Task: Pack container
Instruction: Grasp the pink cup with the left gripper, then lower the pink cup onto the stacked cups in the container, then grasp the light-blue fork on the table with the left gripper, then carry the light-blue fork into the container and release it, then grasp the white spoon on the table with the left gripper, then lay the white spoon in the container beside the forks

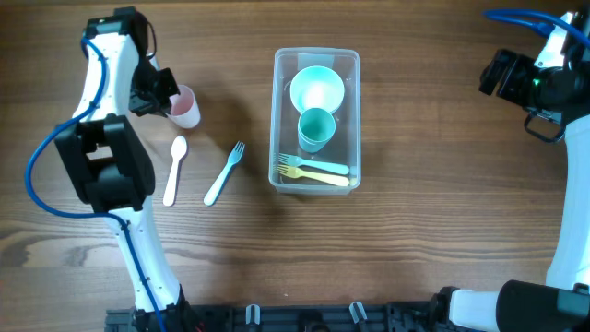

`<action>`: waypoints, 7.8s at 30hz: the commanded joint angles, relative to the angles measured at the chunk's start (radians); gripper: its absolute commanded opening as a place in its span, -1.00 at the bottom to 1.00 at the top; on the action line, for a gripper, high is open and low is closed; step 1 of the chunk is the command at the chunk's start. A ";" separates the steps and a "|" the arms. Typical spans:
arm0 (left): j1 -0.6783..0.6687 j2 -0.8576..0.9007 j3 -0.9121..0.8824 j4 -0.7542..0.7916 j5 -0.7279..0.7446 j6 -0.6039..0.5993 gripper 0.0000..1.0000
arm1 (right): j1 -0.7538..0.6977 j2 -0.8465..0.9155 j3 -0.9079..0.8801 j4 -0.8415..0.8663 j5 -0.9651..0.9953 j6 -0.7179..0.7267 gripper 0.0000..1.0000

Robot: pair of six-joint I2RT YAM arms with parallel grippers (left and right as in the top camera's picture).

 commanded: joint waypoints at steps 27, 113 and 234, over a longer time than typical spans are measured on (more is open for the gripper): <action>-0.705 -0.156 0.072 -0.014 -0.122 0.031 -0.84 | 0.000 0.012 -0.005 0.003 -0.008 0.017 0.99; -0.140 -0.656 -0.164 -0.194 -0.084 -0.008 0.84 | 0.000 0.012 -0.005 0.003 -0.008 0.017 0.99; 0.002 -0.373 -0.813 0.456 -0.052 0.304 0.36 | 0.000 0.012 -0.005 0.003 -0.008 0.017 0.99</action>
